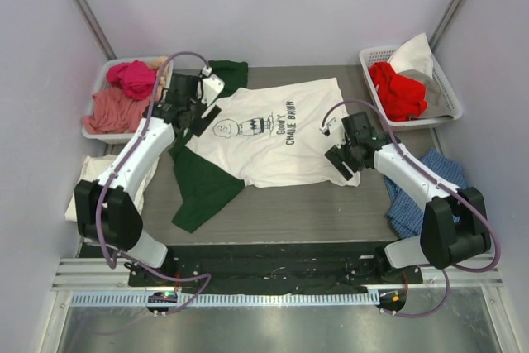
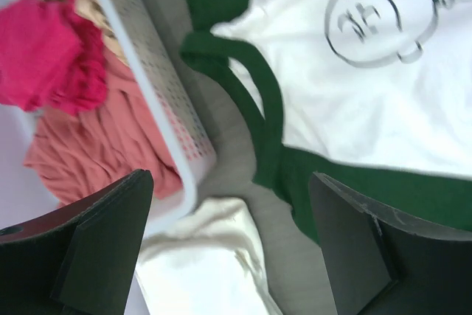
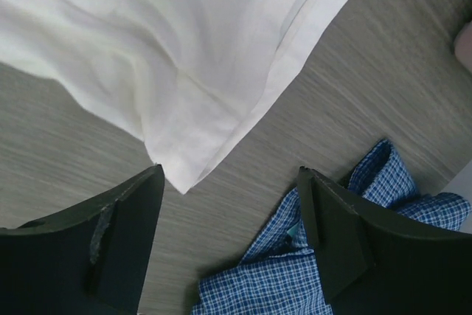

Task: Fold and stack the t-shirts
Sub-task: Flatten out the tshirt

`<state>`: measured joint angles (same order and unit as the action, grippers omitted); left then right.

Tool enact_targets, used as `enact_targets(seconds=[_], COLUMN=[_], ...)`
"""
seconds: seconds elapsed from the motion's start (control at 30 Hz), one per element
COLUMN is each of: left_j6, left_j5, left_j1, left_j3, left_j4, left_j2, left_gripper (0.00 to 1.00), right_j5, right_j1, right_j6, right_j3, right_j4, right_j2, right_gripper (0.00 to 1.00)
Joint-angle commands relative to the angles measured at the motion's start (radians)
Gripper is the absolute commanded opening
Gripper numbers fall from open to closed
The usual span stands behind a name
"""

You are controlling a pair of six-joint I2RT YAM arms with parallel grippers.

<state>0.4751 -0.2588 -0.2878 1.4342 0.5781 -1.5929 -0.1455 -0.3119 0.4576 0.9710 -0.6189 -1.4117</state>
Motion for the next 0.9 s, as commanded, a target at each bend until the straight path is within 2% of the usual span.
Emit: enact_targets(seconds=[0.0, 0.13, 0.3, 0.47, 0.67, 0.77, 0.87], left_j6=[-0.009, -0.003, -0.024, -0.044, -0.047, -0.041, -0.018], left_j5=[0.112, 0.141, 0.205, 0.360, 0.440, 0.441, 0.382], left_j1=[-0.002, -0.004, -0.010, -0.020, -0.037, -0.047, -0.047], left_j3=[-0.148, -0.273, -0.308, -0.299, -0.345, -0.422, -0.486], left_j4=[0.095, 0.075, 0.101, 0.195, 0.296, 0.312, 0.318], left_j2=[0.095, 0.151, 0.127, 0.116, 0.164, 0.223, 0.281], left_gripper=[0.91, 0.91, 0.90, 0.88, 0.85, 0.84, 0.83], right_j5=[0.049, 0.084, 0.100, 0.075, 0.037, 0.030, 0.035], right_j1=[0.000, 0.000, -0.001, -0.001, -0.003, -0.001, -0.003], right_j6=[0.007, -0.010, -0.016, 0.007, 0.018, 0.023, 0.021], right_j3=[-0.026, -0.015, -0.038, -0.078, -0.129, -0.150, -0.160], right_j4=[-0.024, -0.038, -0.038, -0.041, -0.031, -0.018, -0.010], right_j2=[0.056, 0.034, 0.023, 0.056, 0.083, 0.099, 0.102], right_gripper=[0.78, 0.67, 0.61, 0.59, 0.59, 0.59, 0.59])
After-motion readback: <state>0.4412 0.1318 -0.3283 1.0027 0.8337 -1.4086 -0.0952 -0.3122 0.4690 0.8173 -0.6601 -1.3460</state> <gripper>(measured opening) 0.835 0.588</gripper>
